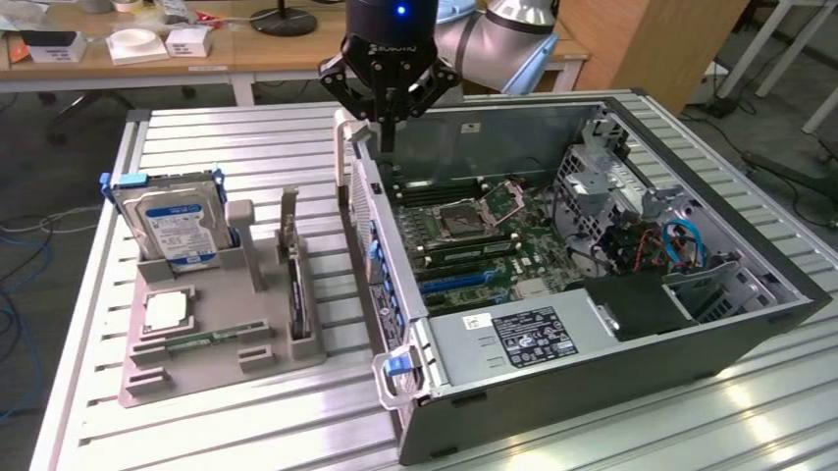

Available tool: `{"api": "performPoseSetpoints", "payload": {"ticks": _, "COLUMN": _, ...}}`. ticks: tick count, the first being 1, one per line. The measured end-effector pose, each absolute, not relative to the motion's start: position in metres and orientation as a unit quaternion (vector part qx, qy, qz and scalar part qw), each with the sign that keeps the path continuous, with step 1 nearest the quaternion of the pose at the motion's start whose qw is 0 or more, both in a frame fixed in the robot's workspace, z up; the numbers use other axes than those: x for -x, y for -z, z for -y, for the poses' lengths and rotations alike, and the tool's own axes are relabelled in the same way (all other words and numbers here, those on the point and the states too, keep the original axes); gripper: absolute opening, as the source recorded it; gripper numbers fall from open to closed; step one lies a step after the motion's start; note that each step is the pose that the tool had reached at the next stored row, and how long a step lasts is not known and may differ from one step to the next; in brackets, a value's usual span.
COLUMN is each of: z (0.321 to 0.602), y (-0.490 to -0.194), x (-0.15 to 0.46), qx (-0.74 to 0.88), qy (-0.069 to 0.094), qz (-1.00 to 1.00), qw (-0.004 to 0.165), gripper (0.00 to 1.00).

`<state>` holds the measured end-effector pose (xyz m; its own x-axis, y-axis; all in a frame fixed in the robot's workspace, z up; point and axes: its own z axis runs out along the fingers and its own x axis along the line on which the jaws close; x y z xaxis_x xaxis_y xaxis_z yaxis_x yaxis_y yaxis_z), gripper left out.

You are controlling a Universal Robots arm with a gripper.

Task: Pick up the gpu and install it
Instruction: 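Reach for the gpu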

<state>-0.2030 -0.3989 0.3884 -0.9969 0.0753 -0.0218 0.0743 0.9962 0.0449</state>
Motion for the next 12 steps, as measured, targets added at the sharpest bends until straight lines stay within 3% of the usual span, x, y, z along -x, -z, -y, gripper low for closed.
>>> {"api": "performPoseSetpoints", "payload": {"ticks": 12, "z": 0.399, "y": -0.388, "x": 0.217, "qx": -0.037, "qy": -0.022, "qz": -0.999, "qw": 0.012, "gripper": 0.1}}
